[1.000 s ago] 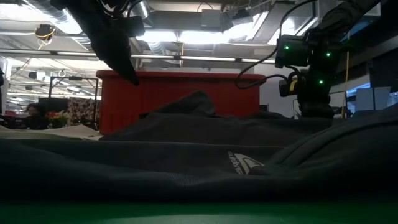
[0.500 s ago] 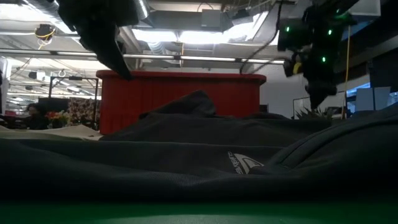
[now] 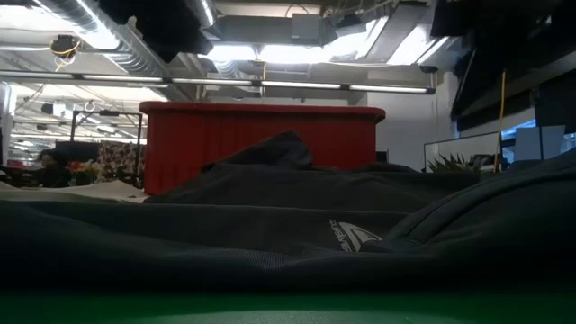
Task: Fold Laundry from Bin
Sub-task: Fold the black shorts from the red laundry bin
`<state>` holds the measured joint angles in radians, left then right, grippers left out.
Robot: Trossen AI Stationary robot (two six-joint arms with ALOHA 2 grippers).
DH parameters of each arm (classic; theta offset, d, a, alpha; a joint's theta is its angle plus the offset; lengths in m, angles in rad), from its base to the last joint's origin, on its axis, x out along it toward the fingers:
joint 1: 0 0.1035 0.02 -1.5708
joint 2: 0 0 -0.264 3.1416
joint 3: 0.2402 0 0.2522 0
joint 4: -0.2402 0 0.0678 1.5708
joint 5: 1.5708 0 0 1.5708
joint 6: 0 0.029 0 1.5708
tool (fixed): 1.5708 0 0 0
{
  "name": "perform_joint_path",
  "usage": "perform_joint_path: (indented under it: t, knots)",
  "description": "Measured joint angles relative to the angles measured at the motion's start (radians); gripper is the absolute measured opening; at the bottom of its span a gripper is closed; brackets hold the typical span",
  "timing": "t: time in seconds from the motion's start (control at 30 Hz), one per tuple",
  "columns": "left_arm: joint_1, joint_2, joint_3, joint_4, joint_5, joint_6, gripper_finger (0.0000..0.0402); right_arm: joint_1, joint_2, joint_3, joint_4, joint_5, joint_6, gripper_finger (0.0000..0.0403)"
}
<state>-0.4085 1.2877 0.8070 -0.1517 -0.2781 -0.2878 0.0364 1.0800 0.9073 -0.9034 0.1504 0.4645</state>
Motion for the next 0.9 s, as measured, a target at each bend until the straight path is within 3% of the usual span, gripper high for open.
perform_joint_path:
  t: [0.2, 0.53, 0.73, 0.9]
  knots:
    - [-0.069, 0.125, 0.000, 0.211, 0.007, -0.007, 0.0132, 0.256, 0.004, 0.000, 0.165, -0.075, 0.118, 0.0216]
    - [-0.177, 0.307, 0.000, 0.350, 0.007, -0.171, 0.0084, 0.587, 0.114, -0.007, 0.200, 0.071, 0.447, 0.0216]
    - [-0.223, 0.387, 0.000, 0.358, 0.007, -0.274, 0.0061, 0.683, 0.287, -0.008, 0.196, 0.084, 0.608, 0.0216]
    - [-0.242, 0.445, 0.000, 0.412, 0.007, -0.287, 0.0050, 0.698, 0.421, -0.008, 0.199, 0.127, 0.679, 0.0216]
